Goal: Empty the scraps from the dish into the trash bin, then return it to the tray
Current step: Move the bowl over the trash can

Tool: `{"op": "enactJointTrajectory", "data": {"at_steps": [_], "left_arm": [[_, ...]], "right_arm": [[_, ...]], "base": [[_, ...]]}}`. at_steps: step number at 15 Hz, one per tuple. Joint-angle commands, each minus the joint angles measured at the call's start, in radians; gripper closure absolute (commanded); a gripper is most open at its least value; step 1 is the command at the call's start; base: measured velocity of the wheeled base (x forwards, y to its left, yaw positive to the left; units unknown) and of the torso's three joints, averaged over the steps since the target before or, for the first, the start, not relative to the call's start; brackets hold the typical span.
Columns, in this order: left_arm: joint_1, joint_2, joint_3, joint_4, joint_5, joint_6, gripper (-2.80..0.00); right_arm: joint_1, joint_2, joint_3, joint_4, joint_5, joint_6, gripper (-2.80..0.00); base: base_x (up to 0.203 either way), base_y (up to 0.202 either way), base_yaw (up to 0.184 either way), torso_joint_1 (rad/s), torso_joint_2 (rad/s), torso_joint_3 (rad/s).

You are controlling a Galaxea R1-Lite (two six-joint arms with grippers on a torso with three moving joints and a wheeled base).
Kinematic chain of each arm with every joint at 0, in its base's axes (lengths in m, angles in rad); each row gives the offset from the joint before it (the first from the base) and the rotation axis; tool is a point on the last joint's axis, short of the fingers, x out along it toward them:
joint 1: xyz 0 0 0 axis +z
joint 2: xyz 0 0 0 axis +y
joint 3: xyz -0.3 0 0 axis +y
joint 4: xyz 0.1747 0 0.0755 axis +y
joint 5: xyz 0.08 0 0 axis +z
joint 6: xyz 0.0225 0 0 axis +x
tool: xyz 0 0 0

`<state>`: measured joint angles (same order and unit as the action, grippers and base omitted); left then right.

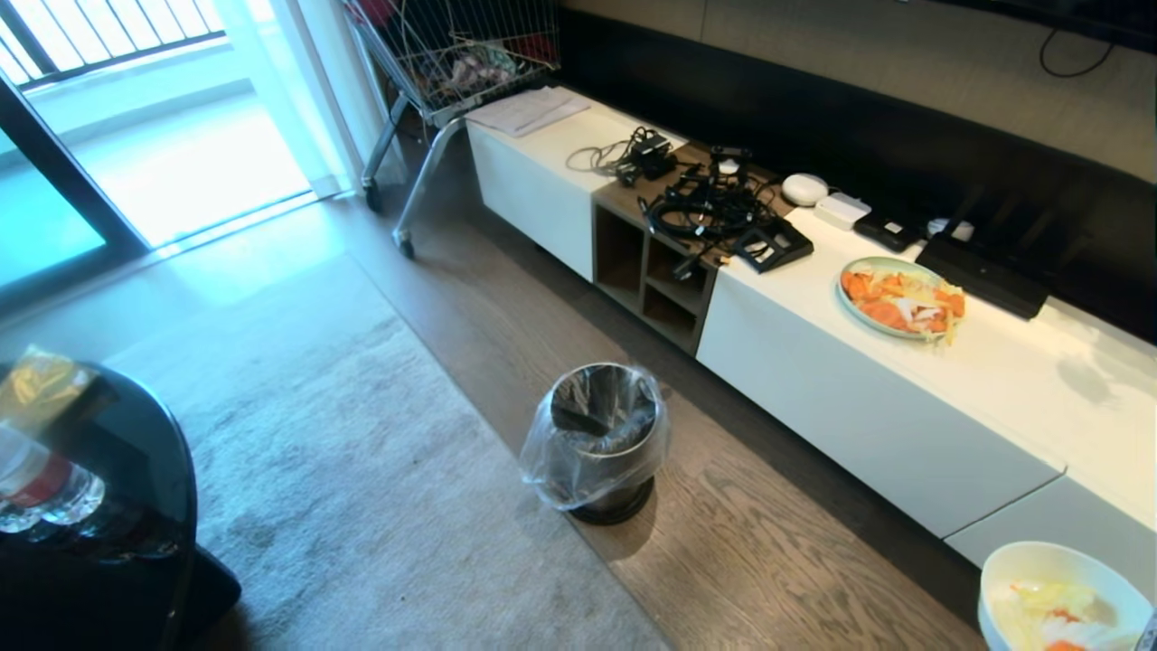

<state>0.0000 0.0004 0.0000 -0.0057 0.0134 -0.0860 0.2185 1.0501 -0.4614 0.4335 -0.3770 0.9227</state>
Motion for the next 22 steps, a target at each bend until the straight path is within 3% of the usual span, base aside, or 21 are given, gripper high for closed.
{"op": "enactJointTrajectory", "data": {"at_steps": [1,10,16,22], "left_arm": [[0.0,0.0,0.0,0.0,0.0,0.0,0.0],[0.0,0.0,0.0,0.0,0.0,-0.001,0.0],[0.0,0.0,0.0,0.001,0.0,-0.001,0.0],[0.0,0.0,0.0,0.001,0.0,-0.001,0.0]], "right_arm": [[0.002,0.004,-0.002,-0.046,-0.003,-0.024,0.0],[0.021,0.042,-0.026,-0.38,0.003,-0.121,0.0],[0.124,0.082,-0.04,-0.448,0.003,-0.14,0.0],[0.13,0.1,-0.042,-0.515,0.003,-0.216,0.0]], "base": [[0.0,0.0,0.0,0.006,0.0,-0.196],[0.0,0.0,0.0,0.002,0.0,-0.199],[0.0,0.0,0.0,0.001,0.0,-0.195],[0.0,0.0,0.0,0.003,0.0,-0.196]]}}
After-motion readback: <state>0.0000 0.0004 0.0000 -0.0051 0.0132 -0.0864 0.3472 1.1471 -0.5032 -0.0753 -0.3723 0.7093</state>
